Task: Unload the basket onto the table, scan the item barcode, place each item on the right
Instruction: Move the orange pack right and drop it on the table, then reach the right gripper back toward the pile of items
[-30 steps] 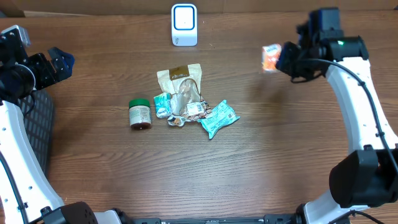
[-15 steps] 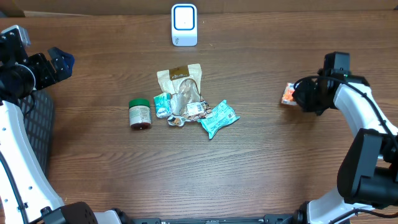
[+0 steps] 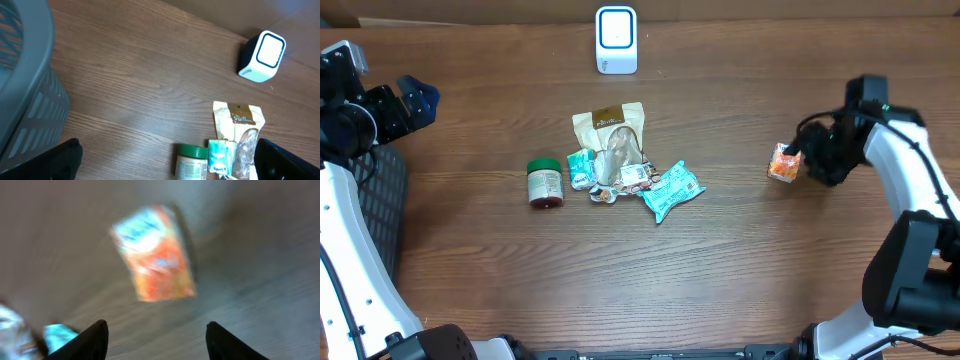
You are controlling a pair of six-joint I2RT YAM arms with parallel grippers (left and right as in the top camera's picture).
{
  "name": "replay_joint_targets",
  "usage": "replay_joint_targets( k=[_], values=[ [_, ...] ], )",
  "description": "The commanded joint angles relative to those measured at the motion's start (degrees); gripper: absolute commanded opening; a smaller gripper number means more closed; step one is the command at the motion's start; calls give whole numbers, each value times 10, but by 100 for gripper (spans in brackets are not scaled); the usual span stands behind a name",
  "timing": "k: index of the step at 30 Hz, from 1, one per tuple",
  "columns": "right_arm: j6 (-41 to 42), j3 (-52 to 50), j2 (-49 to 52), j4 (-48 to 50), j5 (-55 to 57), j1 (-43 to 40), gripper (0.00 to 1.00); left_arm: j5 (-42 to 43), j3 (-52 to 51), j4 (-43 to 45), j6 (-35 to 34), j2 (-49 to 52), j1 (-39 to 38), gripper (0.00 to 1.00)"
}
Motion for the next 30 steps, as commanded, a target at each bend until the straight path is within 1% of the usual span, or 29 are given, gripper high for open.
replay_joint_targets(
  k=[1, 4, 8, 12, 15, 18, 20, 21, 25, 27, 30],
  values=[
    [-69, 84, -12, -33, -85, 29, 63, 9, 10, 0, -3, -3, -4, 99],
    [-79, 94, -12, -34, -112, 69, 62, 9, 10, 0, -3, -3, -4, 99],
    [-78, 88, -7, -29, -110, 137, 61, 9, 10, 0, -3, -3, -4, 100],
    [-60, 72, -4, -12, -109, 218, 57, 9, 10, 0, -3, -3, -4, 100],
    [-29, 50, -4, 22, -106, 278, 45, 9, 10, 1, -3, -3, -4, 100],
    [35, 17, -3, 69, -80, 335, 18, 9, 10, 0, -3, -3, -4, 100],
    [71, -8, -3, 103, -75, 367, 6, 9, 10, 0, -3, -3, -4, 100],
    [82, -19, -3, 118, -75, 381, 4, 9, 10, 0, -3, -3, -4, 100],
    [116, -67, -2, 187, -73, 437, 4, 9, 10, 1, -3, -3, -4, 99],
    [139, -89, -2, 213, -53, 457, 4, 9, 10, 0, -3, -3, -4, 99],
    [187, -110, -1, 223, -9, 467, 4, 9, 10, 0, -3, -3, -4, 99]
  ],
)
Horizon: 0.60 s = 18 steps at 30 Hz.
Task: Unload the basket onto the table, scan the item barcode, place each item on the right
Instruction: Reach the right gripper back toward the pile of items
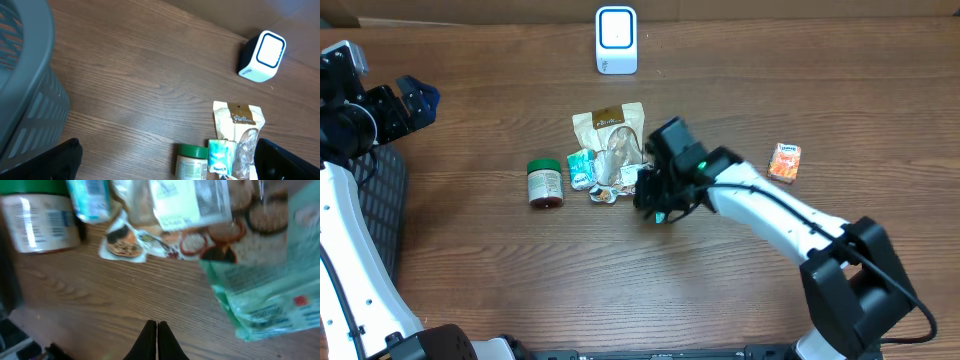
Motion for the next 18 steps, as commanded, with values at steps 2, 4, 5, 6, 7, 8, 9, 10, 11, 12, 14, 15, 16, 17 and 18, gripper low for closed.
replay_joint_targets(
  k=[2, 4, 5, 6, 7, 8, 9, 10, 11, 12, 14, 15, 16, 17, 18],
  values=[
    [79, -32, 0, 12, 65, 5, 4, 8, 10, 0, -3, -3, -4, 99],
    [80, -38, 0, 14, 70, 1, 4, 8, 10, 0, -3, -3, -4, 100],
    [80, -41, 0, 13, 74, 0, 4, 8, 10, 0, -3, -3, -4, 99],
    [80, -42, 0, 11, 78, -2, 4, 8, 10, 1, -3, -3, -4, 99],
    [80, -42, 1, 7, 81, -4, 4, 8, 10, 0, -3, -3, -4, 100],
    [80, -42, 1, 2, 84, -7, 4, 8, 10, 0, -3, -3, -4, 100],
    [80, -42, 1, -4, 87, -9, 4, 8, 10, 1, -3, -3, -4, 99],
    [80, -42, 1, -9, 89, -12, 4, 8, 10, 0, -3, -3, -4, 100],
    [80, -42, 1, -14, 89, -16, 4, 8, 10, 1, -3, -3, -4, 100],
    [80, -42, 1, -18, 89, -17, 4, 8, 10, 1, -3, -3, -4, 99],
    [80, -42, 1, -28, 94, -22, 4, 8, 10, 0, -3, -3, -4, 100],
    [79, -42, 1, -30, 95, -23, 4, 8, 10, 0, -3, -3, -4, 100],
    [73, -42, 1, -26, 94, -22, 4, 8, 10, 0, -3, -3, -4, 100],
    [58, -42, 1, -19, 85, -22, 4, 8, 10, 0, -3, -3, -4, 100],
    [34, -42, 1, -6, 68, -22, 4, 8, 10, 0, -3, -3, -4, 99]
  ],
)
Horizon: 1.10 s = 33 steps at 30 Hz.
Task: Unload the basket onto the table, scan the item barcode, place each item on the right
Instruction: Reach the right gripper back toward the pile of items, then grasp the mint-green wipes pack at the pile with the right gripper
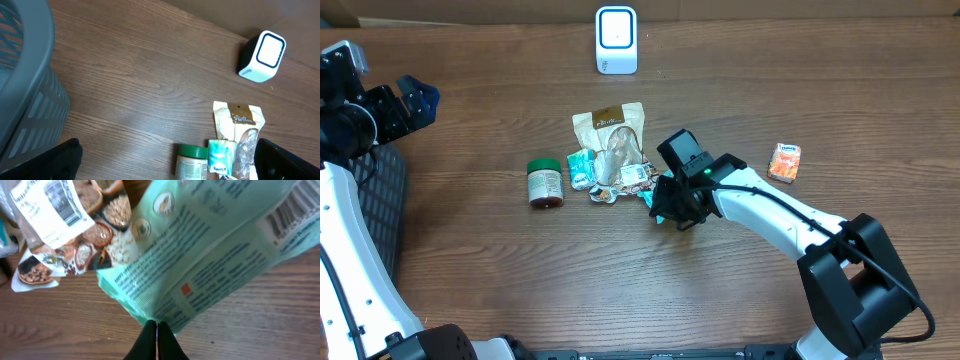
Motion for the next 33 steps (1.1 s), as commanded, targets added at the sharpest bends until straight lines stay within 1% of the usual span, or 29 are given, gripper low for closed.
replay_joint_targets(
  k=[1, 2, 4, 15, 20, 25, 30, 33],
  values=[
    [-68, -4, 1, 35, -39, 0, 4, 9, 10, 1, -3, -3, -4, 100],
    [-102, -4, 1, 52, -70, 3, 4, 9, 10, 0, -3, -3, -4, 100],
    [-118, -4, 1, 67, -87, 10, 4, 9, 10, 0, -3, -3, -4, 100],
    [-116, -4, 32, 71, -94, 33, 4, 9, 10, 1, -3, -3, -4, 100],
    [-92, -4, 43, 62, -99, 33, 4, 9, 10, 1, -3, -3, -4, 100],
    [-54, -4, 43, 30, -64, 15, 4, 9, 10, 0, -3, -3, -4, 100],
    [-54, -4, 43, 2, -56, -20, 4, 9, 10, 1, -3, -3, -4, 100],
    [-62, -4, 43, -12, -50, -58, 4, 9, 10, 0, -3, -3, -4, 99]
  ],
)
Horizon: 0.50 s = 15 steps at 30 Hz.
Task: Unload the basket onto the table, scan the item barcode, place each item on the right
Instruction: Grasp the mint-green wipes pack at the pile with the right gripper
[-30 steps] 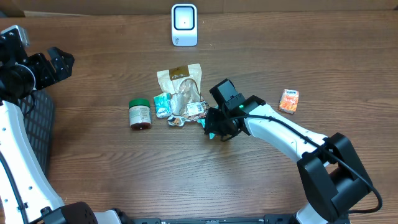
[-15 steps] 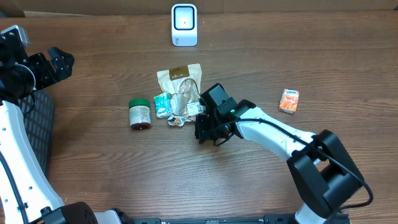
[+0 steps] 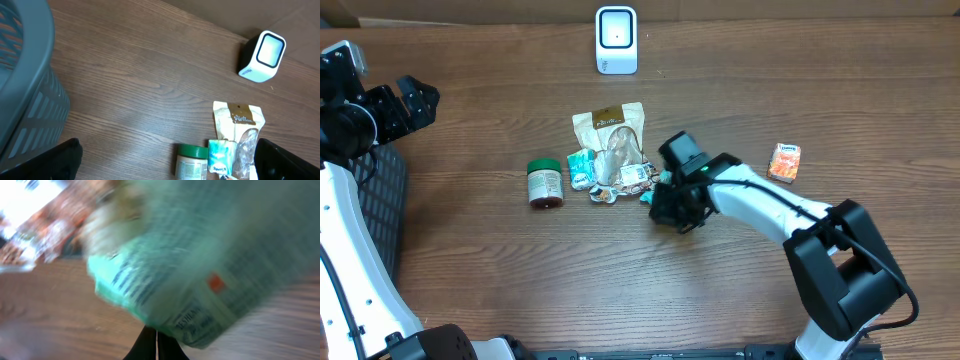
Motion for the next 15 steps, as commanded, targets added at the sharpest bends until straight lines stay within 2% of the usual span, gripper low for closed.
replay_joint_targets(
  k=[1, 12, 14, 15],
  values=[
    [-10, -3, 3, -6, 19, -47, 4, 8, 10, 0, -3, -3, -4, 100],
    [-110, 17, 3, -2, 8, -204, 4, 8, 10, 1, -3, -3, -4, 99],
    [-138, 33, 3, -2, -26, -228, 6, 8, 10, 0, -3, -3, -4, 99],
    [-151, 41, 3, -3, -50, -236, 10, 8, 10, 0, -3, -3, -4, 100]
  ],
)
